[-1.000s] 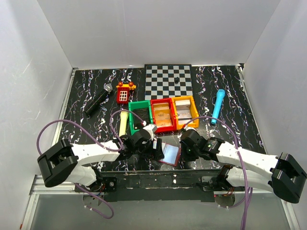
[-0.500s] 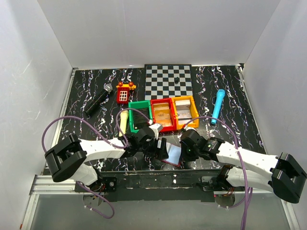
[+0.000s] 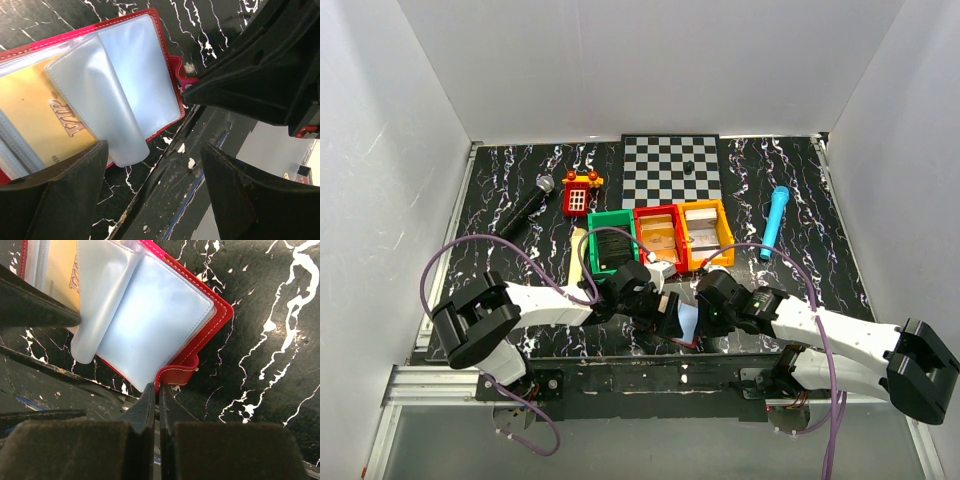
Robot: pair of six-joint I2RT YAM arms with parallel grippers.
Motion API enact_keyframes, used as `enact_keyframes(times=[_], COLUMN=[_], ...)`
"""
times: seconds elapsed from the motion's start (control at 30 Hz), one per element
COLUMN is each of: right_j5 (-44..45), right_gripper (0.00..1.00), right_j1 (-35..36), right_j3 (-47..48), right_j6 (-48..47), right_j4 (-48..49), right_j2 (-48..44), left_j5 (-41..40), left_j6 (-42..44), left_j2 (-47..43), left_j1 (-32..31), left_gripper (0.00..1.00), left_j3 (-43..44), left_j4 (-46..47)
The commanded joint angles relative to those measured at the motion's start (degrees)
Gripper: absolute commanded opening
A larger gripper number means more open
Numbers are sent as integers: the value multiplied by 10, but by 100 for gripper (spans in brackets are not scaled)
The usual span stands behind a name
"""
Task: Take the credit cards out of the card holder
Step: Remove the credit card from the card holder.
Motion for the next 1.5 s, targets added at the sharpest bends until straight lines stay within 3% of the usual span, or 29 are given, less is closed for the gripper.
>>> enact_keyframes(times=[0.0,0.2,0.33,0.87,1.17,1.47], right_j5=[15,41,64,100,108,33], right_gripper=[3,37,47,50,50,49], right_j1=[-4,-7,-8,-8,-8,-8], right_j3=[-7,-10,-11,-13,-17,-12], right_j6=[11,29,46,75,78,54], right_j4=[-15,-36,-60,-96,-61,8], right_j2=[-17,-40,-62,-108,-202,-133], left_j5=[30,47,57,78,81,60], left_j6=[19,32,40,61,61,57], left_j2=[10,12,20,64,58,13], left_j1=[-3,-9,-14,-25,-25,-25], left_gripper=[74,74,74,73,73,74], left_j3=[15,27,39,89,89,62], left_j4=[14,24,24,22,51,69])
